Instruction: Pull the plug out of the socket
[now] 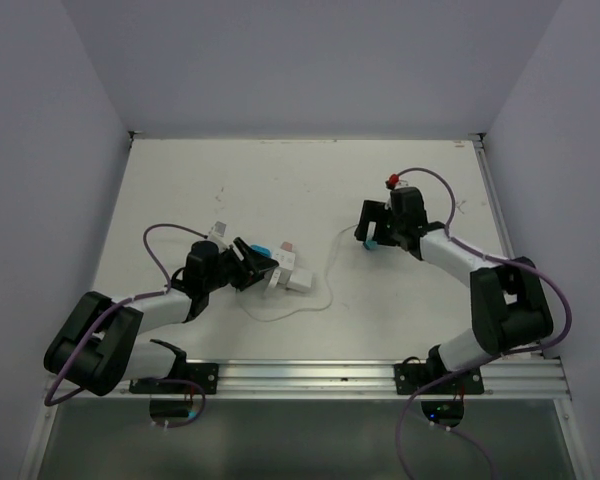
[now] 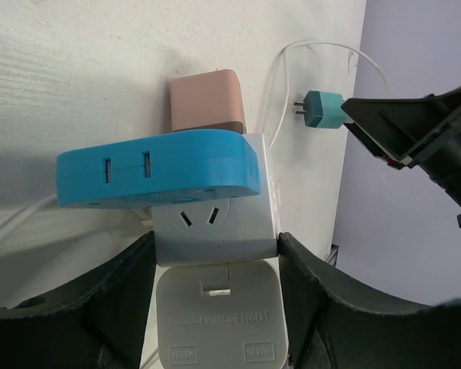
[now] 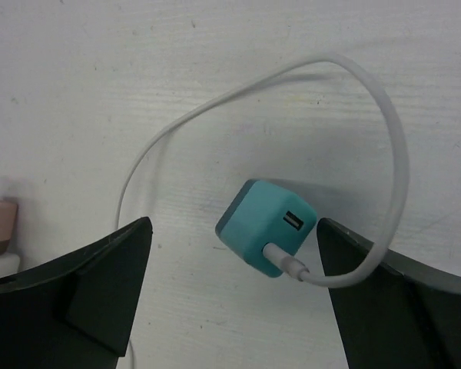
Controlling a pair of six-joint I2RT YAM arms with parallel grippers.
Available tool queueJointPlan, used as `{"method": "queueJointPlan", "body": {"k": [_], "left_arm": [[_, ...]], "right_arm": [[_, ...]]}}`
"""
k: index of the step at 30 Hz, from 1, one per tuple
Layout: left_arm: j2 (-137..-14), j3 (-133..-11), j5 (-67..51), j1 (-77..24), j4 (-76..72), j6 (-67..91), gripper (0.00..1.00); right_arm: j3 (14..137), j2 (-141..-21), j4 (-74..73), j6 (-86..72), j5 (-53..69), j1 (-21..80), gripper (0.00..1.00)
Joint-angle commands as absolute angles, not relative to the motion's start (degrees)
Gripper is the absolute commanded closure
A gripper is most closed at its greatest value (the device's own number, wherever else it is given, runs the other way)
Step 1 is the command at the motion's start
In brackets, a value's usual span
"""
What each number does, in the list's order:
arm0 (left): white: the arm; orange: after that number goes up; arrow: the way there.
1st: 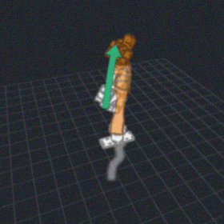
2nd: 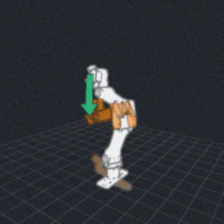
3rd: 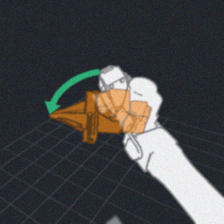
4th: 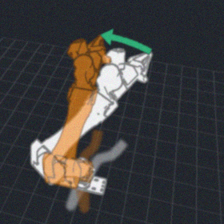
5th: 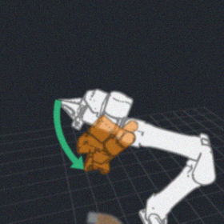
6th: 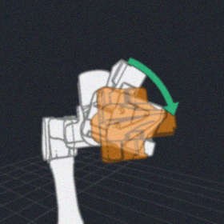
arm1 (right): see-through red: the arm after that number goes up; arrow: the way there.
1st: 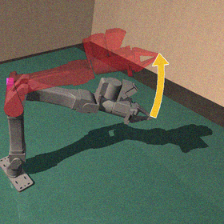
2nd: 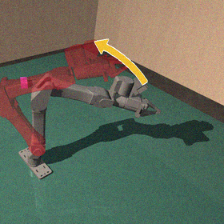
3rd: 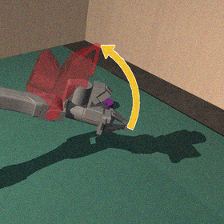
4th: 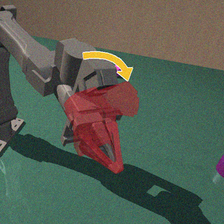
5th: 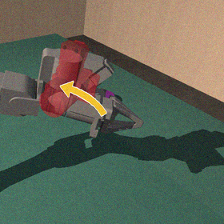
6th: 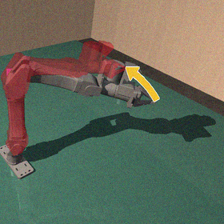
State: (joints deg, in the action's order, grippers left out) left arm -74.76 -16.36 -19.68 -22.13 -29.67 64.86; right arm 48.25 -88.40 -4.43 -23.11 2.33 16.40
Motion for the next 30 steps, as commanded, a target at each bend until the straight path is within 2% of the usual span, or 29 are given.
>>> {"method": "queueJointPlan", "body": {"k": [1, 7, 9, 17, 25, 30], "left_arm": [[-75.41, -16.00, -15.55, -21.27, -26.28, 61.35, 1.00], [-75.85, -15.65, -16.43, -21.27, -27.60, 61.44, 1.00], [-75.85, -15.64, -16.61, -21.27, -27.77, 61.26, 1.00], [-75.85, -15.91, -17.23, -21.27, -27.16, 59.77, 1.00], [-75.94, -16.61, -17.58, -21.01, -26.37, 59.24, 1.00], [-75.85, -16.79, -17.93, -20.66, -25.84, 58.71, 1.00]], "right_arm": [[48.08, -81.40, -6.59, -21.45, 4.65, 16.70, 0.06], [46.14, -72.70, -9.66, -20.14, 5.71, 18.36, 0.03], [45.62, -71.02, -9.93, -19.16, 9.57, 19.24, 0.03], [40.43, -63.21, -8.70, -15.03, 10.02, 27.68, 0.03], [42.54, -60.29, -18.00, -15.99, -9.81, 27.69, 0.01], [41.14, -59.68, -22.06, -17.67, -11.09, 27.69, 0.01]]}}
